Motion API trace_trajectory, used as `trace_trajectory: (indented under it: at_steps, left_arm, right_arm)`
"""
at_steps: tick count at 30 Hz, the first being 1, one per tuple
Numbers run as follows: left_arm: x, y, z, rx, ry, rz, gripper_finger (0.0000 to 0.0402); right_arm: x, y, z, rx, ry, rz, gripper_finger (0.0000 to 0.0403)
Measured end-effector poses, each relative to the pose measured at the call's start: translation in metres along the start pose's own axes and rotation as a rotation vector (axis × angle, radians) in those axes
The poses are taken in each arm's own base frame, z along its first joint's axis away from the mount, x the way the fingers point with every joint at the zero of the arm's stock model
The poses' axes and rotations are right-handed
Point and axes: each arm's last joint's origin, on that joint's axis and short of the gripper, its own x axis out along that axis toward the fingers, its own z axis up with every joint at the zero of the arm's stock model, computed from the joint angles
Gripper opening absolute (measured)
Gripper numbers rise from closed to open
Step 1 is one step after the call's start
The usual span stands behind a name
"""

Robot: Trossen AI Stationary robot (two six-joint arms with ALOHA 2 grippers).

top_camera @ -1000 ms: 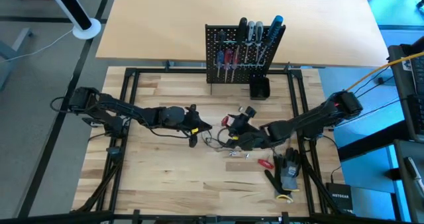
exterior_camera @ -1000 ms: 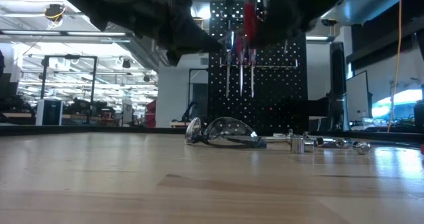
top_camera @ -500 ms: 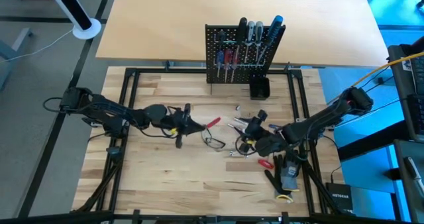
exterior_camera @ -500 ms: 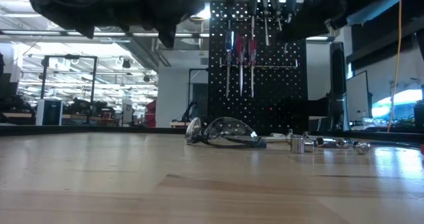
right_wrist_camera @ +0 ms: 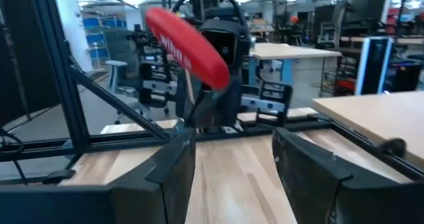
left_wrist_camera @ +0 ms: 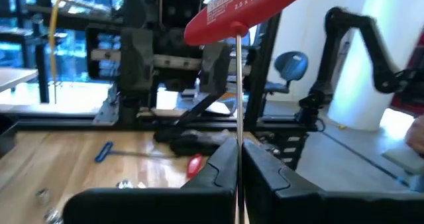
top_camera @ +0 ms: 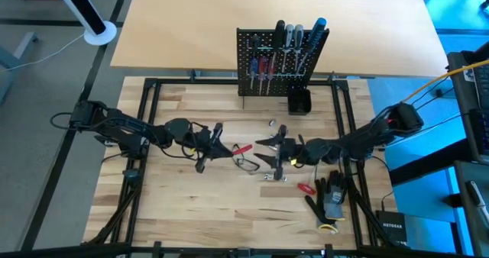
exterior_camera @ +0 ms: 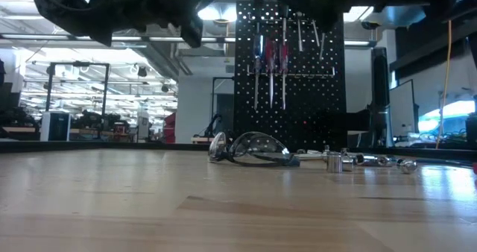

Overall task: Hang tools onto peg board
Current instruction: Hang the red allen wrench on the peg board

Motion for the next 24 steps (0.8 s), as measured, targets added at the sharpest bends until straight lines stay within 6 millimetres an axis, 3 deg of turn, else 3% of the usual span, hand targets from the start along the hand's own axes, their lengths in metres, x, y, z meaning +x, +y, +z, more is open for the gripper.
trace_trajectory:
  at_steps: [13, 20, 24]
  left_arm:
    - [0.007, -0.011, 0.006, 0.033, -0.146, -0.061, 0.0]
    - [0.008, -0.01, 0.005, 0.028, -0.151, -0.023, 0.0]
    - [0.008, -0.01, 0.005, 0.013, -0.15, -0.024, 0.0]
  right_arm:
    - [0.047, 0.021, 0.003, -0.082, -0.15, 0.028, 0.0197]
    - [0.079, 0.022, 0.002, -0.11, -0.176, 0.043, 0.0158]
    - [0.083, 0.023, 0.0, -0.114, -0.174, 0.062, 0.0134]
